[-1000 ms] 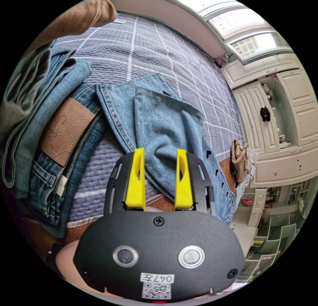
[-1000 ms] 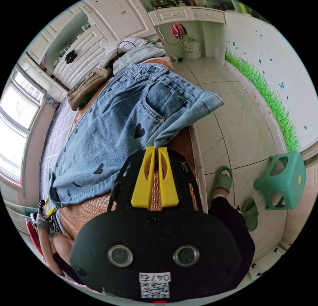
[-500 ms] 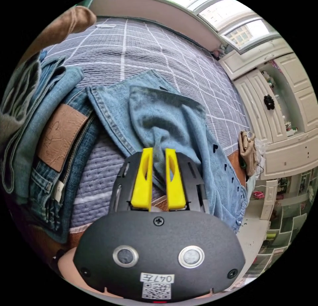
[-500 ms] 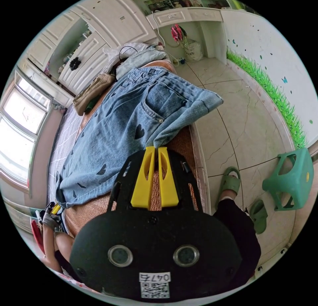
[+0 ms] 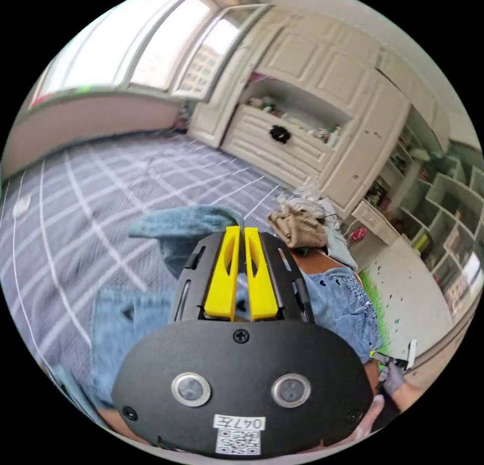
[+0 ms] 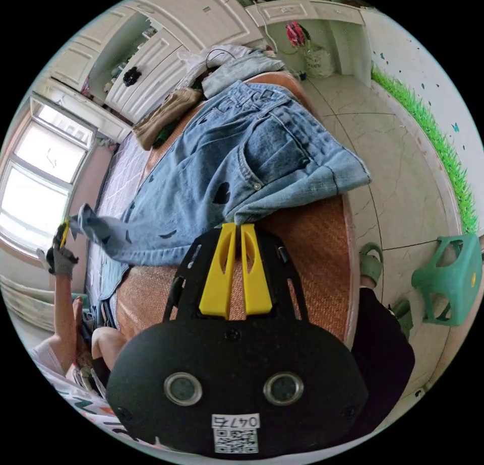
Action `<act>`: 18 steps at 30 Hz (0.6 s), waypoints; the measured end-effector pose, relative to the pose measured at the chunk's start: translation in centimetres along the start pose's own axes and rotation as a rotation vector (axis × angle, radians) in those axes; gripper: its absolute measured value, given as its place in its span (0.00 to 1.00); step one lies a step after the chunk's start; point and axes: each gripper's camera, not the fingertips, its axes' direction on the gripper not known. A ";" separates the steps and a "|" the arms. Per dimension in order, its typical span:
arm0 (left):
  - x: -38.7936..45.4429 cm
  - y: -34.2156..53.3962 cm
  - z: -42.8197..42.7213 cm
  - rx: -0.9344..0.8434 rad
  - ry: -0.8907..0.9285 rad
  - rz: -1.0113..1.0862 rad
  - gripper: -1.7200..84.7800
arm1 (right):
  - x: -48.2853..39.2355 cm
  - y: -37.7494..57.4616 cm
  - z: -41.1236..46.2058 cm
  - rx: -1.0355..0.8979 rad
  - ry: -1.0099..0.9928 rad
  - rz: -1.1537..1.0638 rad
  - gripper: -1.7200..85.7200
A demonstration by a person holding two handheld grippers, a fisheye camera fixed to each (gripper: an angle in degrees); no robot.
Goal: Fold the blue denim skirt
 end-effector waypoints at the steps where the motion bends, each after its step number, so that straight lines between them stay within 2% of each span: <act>1: 2.7 -4.6 -0.5 0.023 0.016 0.105 0.01 | -1.1 0.4 0.7 -0.026 -0.037 -0.033 0.01; 3: 4.8 -9.4 -2.0 0.046 0.026 0.133 0.01 | -2.8 1.0 1.6 -0.065 -0.067 -0.084 0.01; 6: 2.8 -9.5 -4.7 0.018 0.038 -0.070 0.01 | -4.0 0.7 1.5 -0.061 -0.066 -0.122 0.01; 8: 1.7 -4.2 -5.7 -0.040 -0.011 -0.151 0.01 | -3.0 0.1 0.4 -0.005 -0.039 -0.102 0.01; 10: 1.0 5.7 -5.5 -0.191 -0.148 -0.155 0.02 | -0.4 -1.0 -0.9 0.023 -0.003 -0.064 0.01; 13: -2.3 18.9 -1.9 -0.441 -0.298 -0.236 0.08 | 2.9 -2.2 -0.7 -0.058 -0.002 -0.041 0.03; 15: -3.3 24.0 -2.9 -0.440 -0.298 -0.314 0.11 | 4.5 -2.5 0.3 -0.168 -0.075 -0.039 0.05; 18: 0.7 25.7 -6.4 -0.323 -0.306 -0.322 0.12 | 6.7 -1.7 -1.1 -0.127 -0.057 -0.012 0.06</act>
